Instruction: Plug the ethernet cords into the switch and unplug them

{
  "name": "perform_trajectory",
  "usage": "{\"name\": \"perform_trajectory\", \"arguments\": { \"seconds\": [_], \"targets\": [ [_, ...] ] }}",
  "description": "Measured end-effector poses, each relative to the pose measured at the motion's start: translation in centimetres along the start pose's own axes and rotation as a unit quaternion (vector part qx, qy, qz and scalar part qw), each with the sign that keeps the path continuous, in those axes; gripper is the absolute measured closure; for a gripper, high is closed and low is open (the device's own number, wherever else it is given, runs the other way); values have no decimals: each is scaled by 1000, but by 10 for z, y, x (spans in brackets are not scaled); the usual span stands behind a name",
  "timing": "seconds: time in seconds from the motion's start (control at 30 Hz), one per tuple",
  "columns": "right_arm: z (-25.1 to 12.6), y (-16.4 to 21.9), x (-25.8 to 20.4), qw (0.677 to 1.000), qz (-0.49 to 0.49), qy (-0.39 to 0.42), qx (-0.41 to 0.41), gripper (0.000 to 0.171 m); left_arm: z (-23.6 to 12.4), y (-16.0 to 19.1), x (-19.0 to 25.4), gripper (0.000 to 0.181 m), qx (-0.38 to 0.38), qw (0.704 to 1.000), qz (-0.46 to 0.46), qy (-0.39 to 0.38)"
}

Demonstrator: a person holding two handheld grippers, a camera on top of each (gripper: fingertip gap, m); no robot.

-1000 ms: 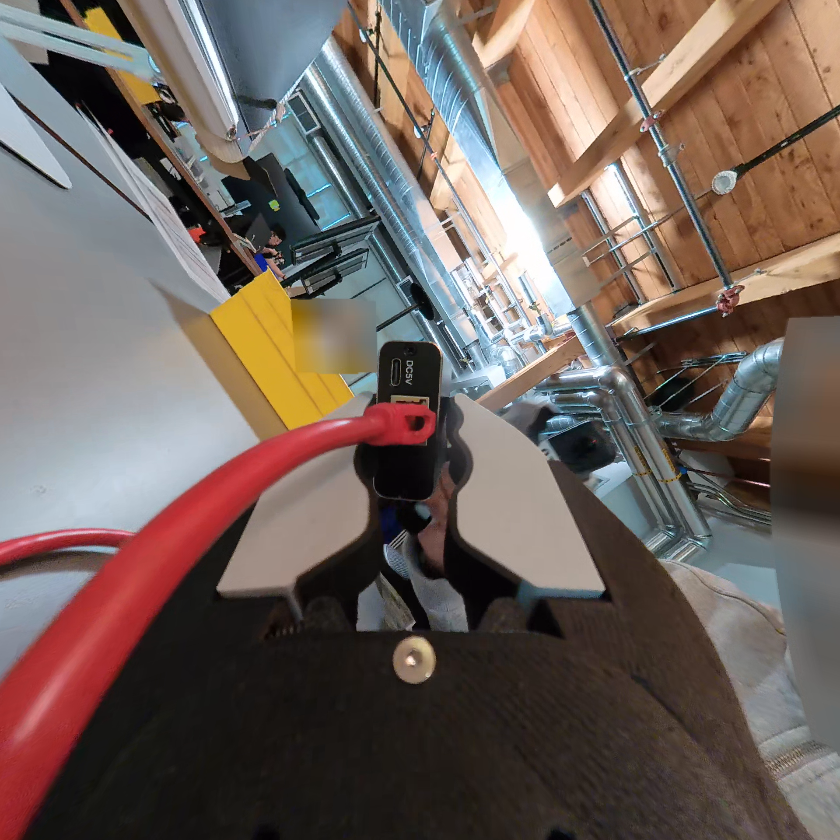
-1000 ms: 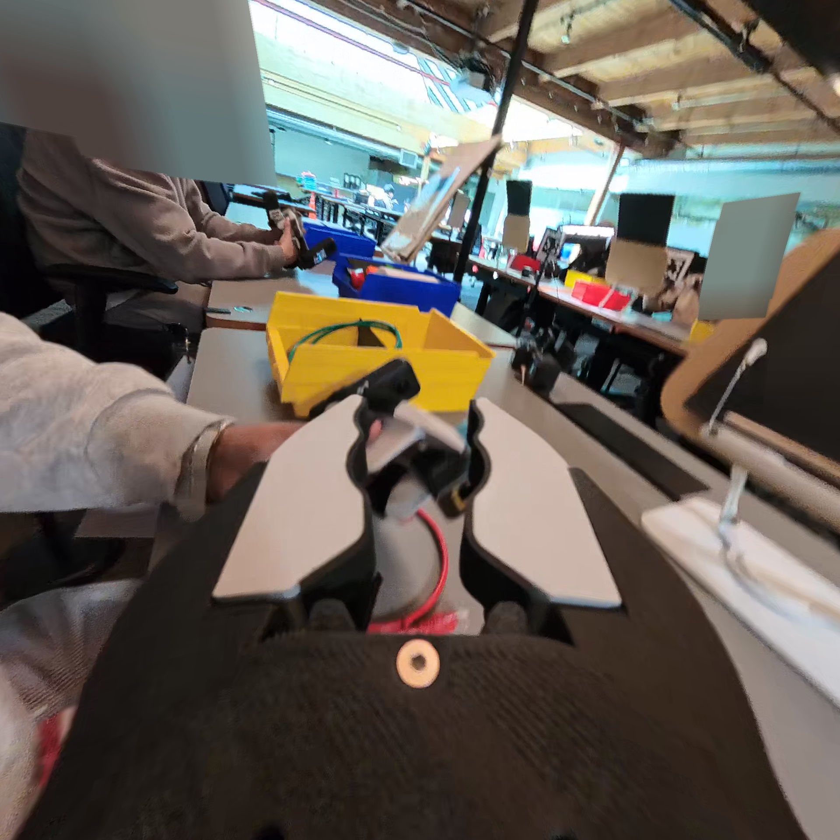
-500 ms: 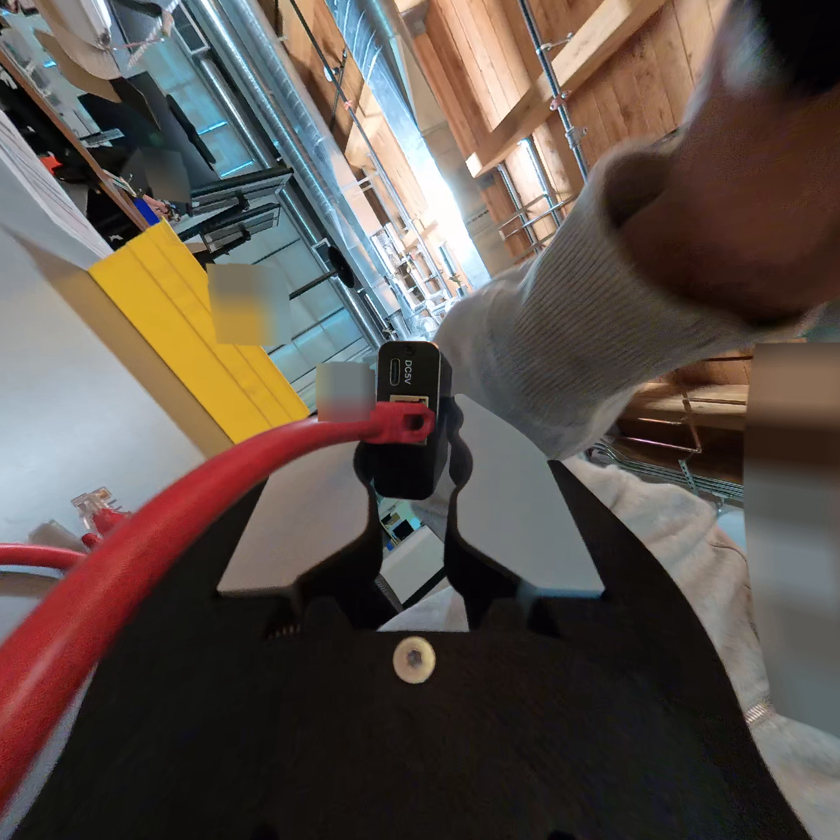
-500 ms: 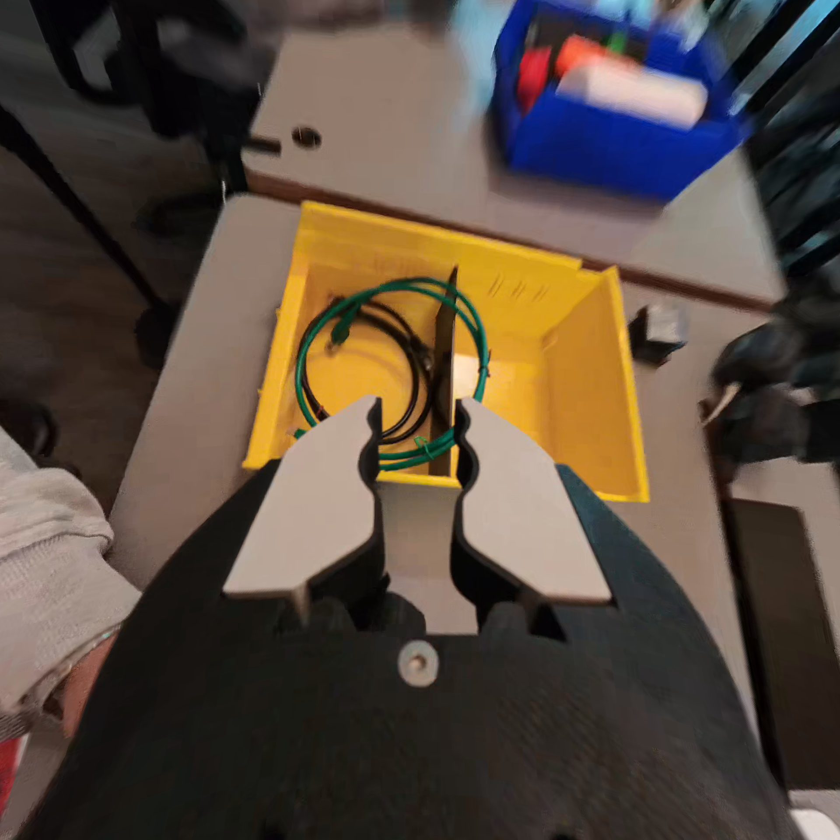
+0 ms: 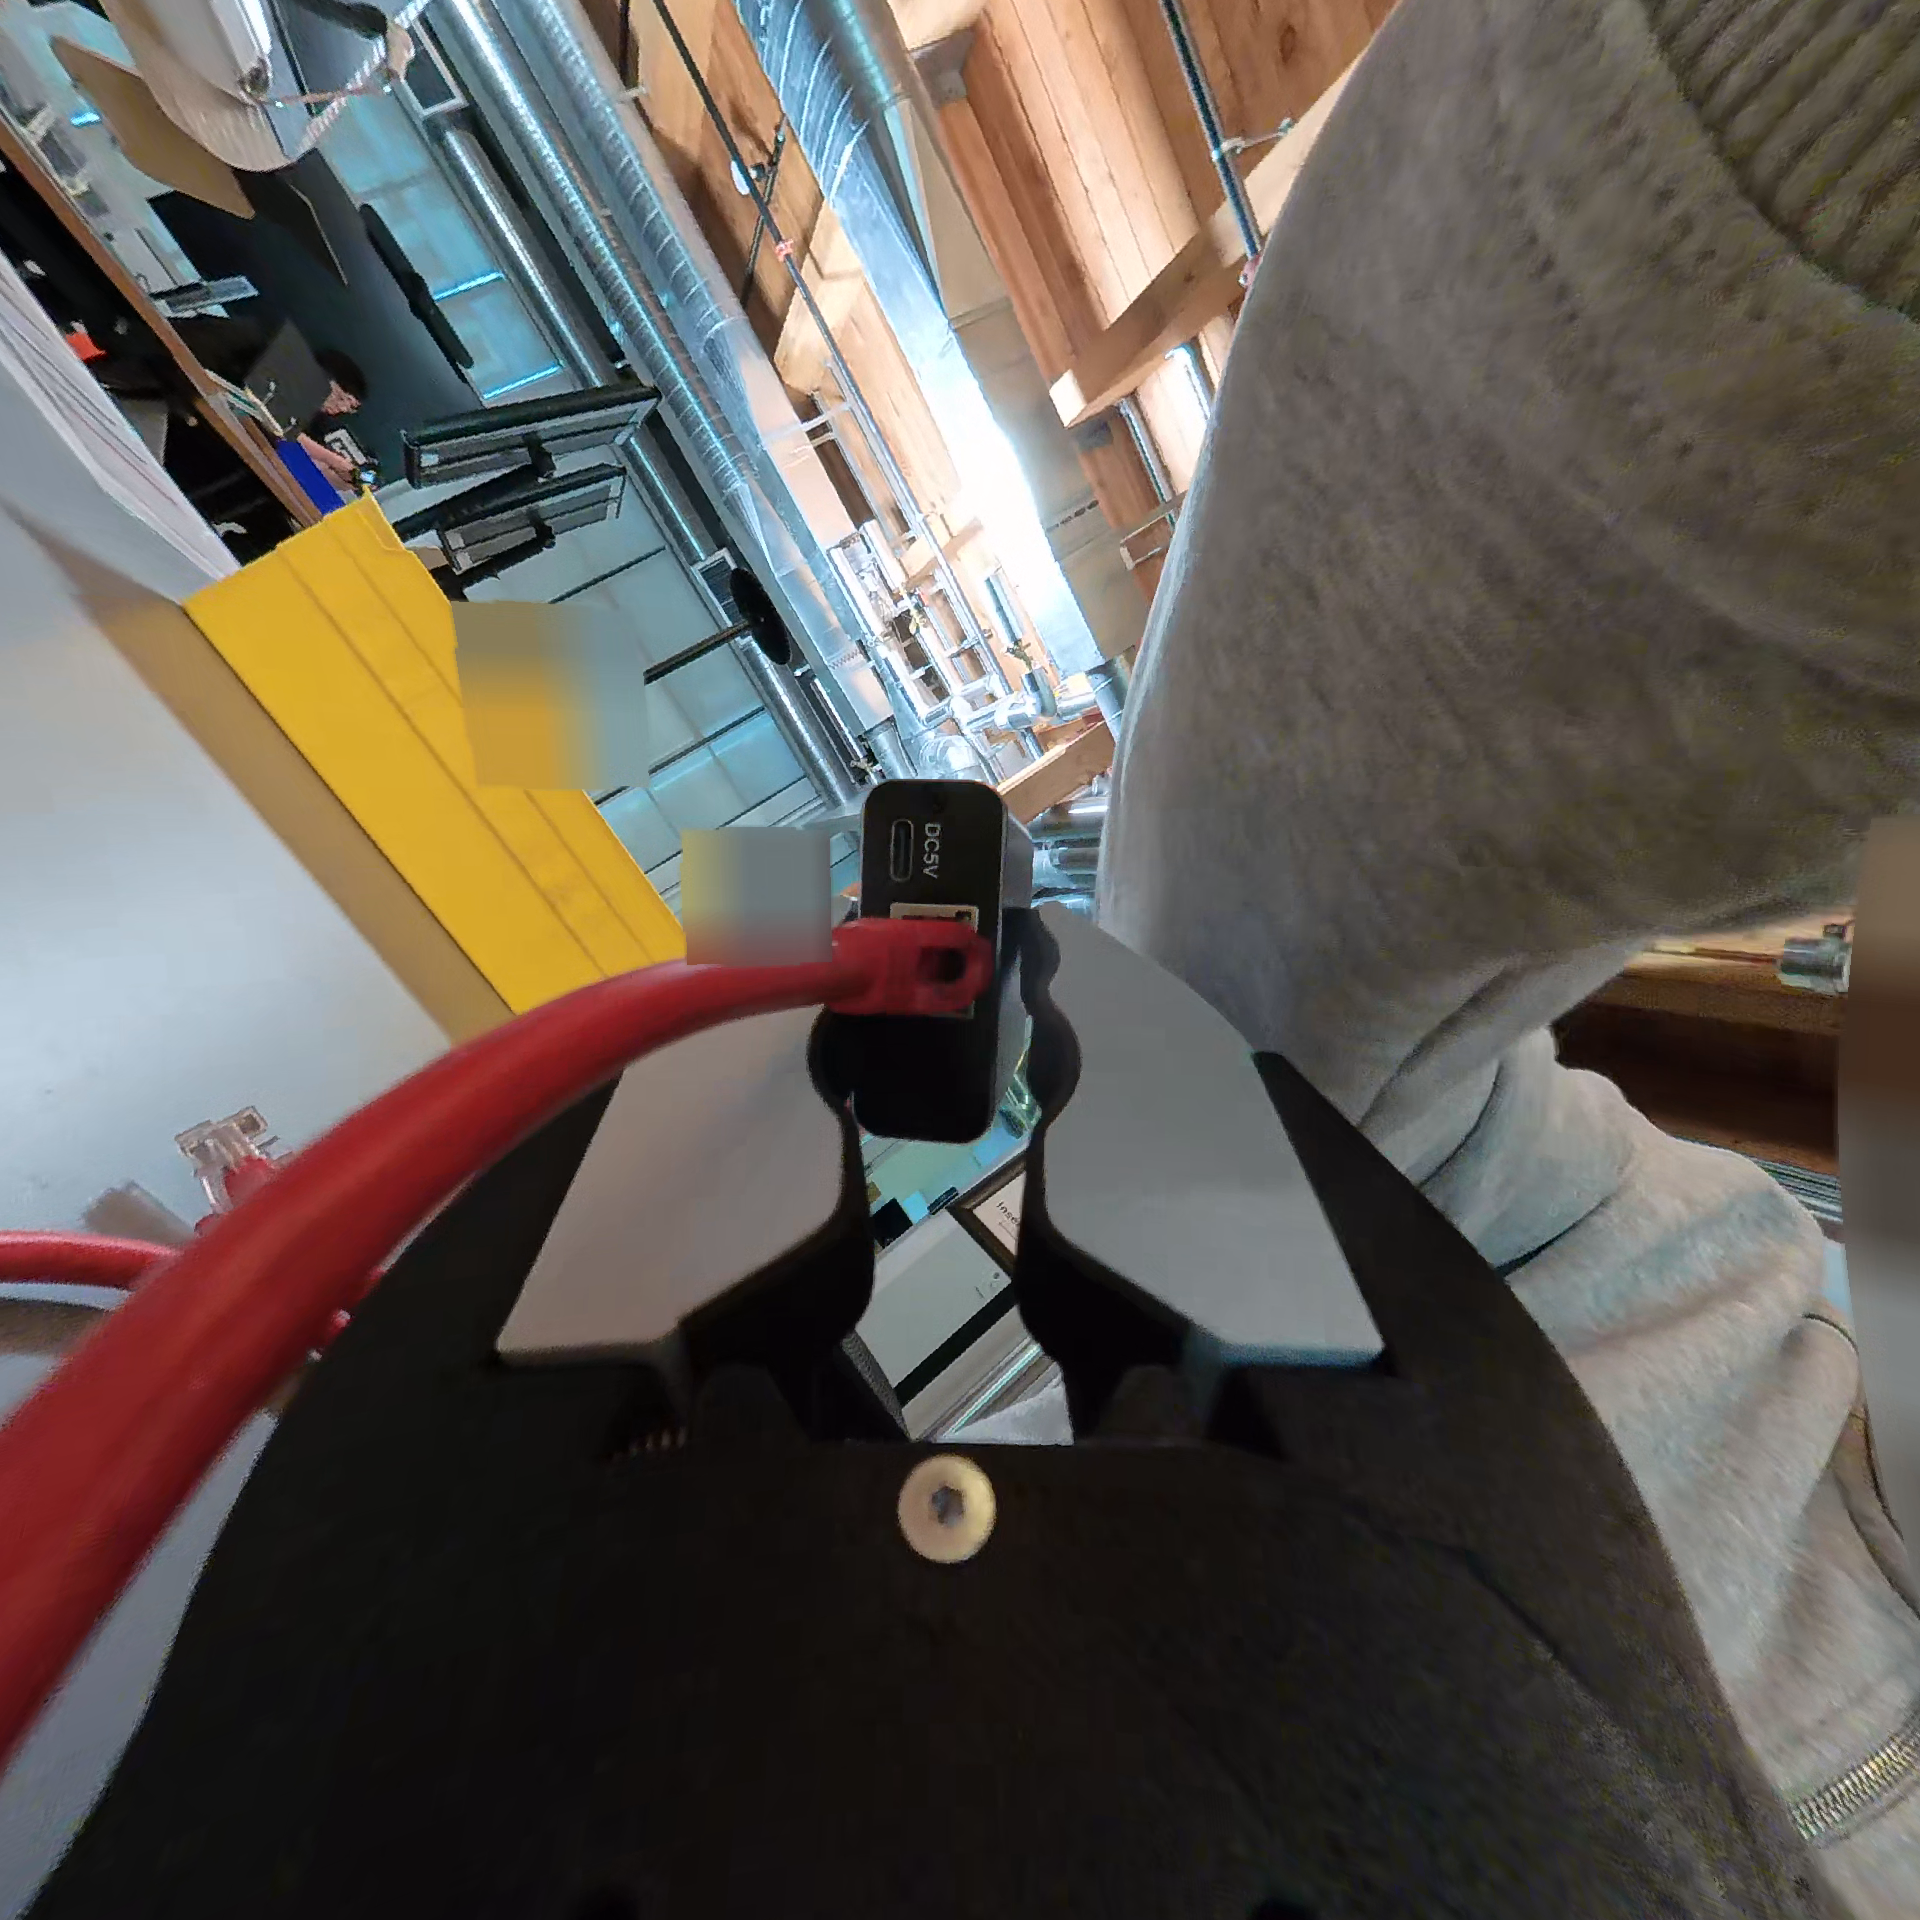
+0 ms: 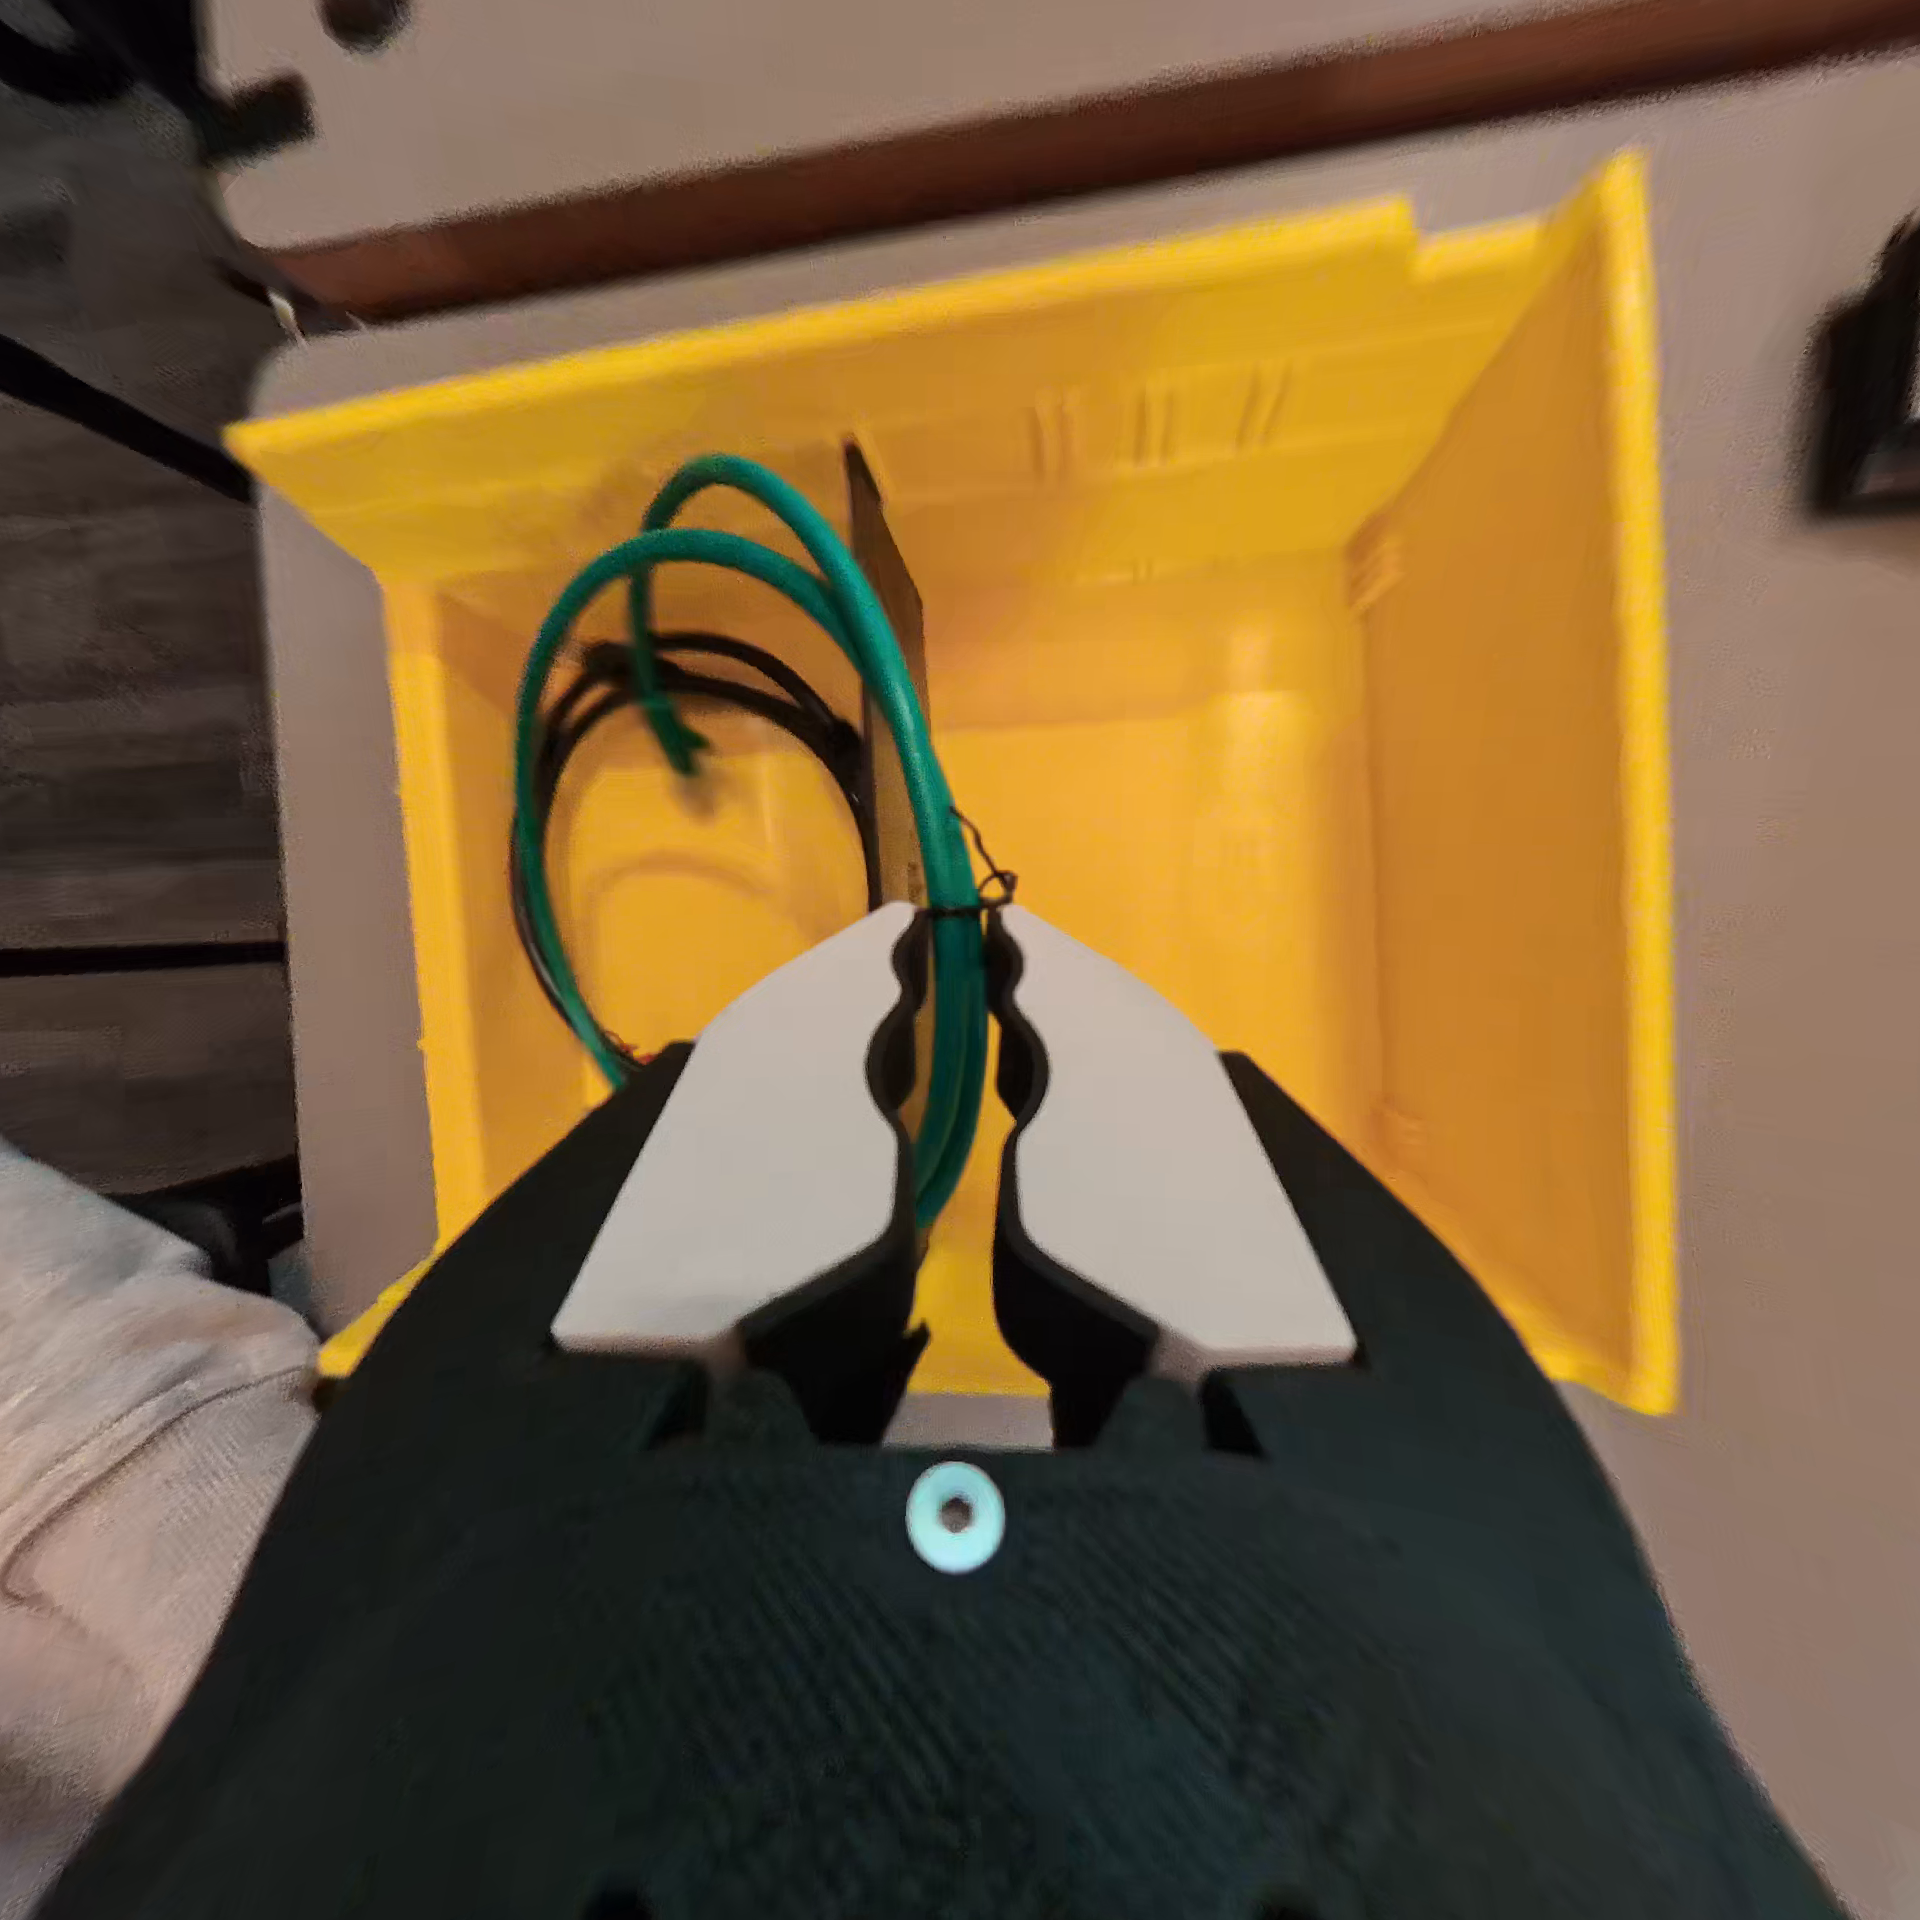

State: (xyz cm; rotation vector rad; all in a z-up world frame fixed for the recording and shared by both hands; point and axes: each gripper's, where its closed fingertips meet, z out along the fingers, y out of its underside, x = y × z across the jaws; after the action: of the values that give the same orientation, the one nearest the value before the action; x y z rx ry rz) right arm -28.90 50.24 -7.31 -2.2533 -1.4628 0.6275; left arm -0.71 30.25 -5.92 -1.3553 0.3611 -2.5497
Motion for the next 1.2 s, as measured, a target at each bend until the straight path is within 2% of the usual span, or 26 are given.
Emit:
{"name": "perform_trajectory", "arguments": {
  "seconds": [0.17,0.3,0.43,0.6,0.7,0.77,0.83,0.9,1.0,1.07,1.13,1.2],
  "targets": [
    [-95,-38,-23,989,-7,-25,149,161,1,3,-2,156,-8,1000,0,-7],
    [-185,-26,-29,972,-2,-10,236,161,2,5,-4,156,-15,1000,6,-14],
    [-264,30,-21,953,23,44,299,161,2,6,-7,156,-16,1000,7,-20],
    [-320,160,-13,929,98,145,325,161,-1,5,-13,155,-12,999,10,-32],
    [-334,249,-6,903,146,241,325,161,-2,4,-17,155,-12,999,12,-40],
    [-329,308,1,885,176,307,302,161,-2,10,-24,156,-34,997,26,-62],
    [-307,362,5,875,223,324,283,161,0,14,-28,155,-49,995,41,-78],
    [-281,406,8,865,277,307,285,160,1,17,-30,155,-57,992,60,-90],
    [-269,450,10,841,321,286,329,148,-1,12,-33,155,-40,991,71,-108],
    [-276,468,8,828,307,310,351,137,-4,4,-35,155,-16,990,74,-118],
    [-276,480,0,835,283,325,341,123,-7,-3,-38,155,6,989,75,-129],
    [-272,489,-8,845,246,354,318,121,-9,-6,-42,155,17,988,69,-140]
  ]
}}
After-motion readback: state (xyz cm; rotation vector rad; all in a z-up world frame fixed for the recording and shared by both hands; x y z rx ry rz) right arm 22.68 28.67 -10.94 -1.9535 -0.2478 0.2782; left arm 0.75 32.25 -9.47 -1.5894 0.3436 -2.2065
